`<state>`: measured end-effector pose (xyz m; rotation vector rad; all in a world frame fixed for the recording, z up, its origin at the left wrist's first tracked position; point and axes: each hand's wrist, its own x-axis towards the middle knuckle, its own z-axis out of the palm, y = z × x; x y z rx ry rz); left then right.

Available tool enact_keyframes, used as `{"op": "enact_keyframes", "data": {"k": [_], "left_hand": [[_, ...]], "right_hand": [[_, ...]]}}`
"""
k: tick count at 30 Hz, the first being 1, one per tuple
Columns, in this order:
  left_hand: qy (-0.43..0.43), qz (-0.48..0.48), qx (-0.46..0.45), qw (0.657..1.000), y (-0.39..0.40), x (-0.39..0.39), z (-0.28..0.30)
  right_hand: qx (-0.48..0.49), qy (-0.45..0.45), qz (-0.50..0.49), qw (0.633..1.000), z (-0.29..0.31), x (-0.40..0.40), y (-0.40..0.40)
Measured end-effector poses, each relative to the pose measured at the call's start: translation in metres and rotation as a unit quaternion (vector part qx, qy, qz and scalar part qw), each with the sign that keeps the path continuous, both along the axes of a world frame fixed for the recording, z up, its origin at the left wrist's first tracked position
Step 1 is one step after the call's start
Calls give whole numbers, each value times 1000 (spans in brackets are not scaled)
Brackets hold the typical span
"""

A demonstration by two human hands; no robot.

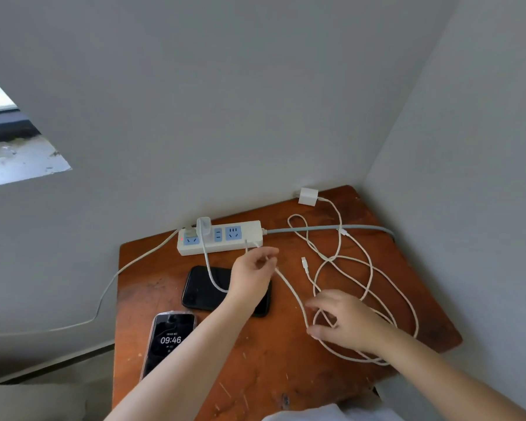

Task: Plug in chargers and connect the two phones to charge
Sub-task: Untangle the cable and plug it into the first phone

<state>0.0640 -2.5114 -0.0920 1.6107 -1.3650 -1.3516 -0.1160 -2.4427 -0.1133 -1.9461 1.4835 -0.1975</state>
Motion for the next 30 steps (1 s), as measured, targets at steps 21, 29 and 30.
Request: {"op": "enact_keyframes", "data": {"k": [21,29,30], "left_hand": [[-68,-417,28,906,35,-50,-9],[-247,-428,-61,867,4,-23,-23],[-308,-449,-64,837,-1,-16,-27]], "right_hand": [[-116,118,-142,976,-12,-47,12],[-70,340,-241,906,-23,-91,14],[-29,357,-261,896,-24,-94,12]]}}
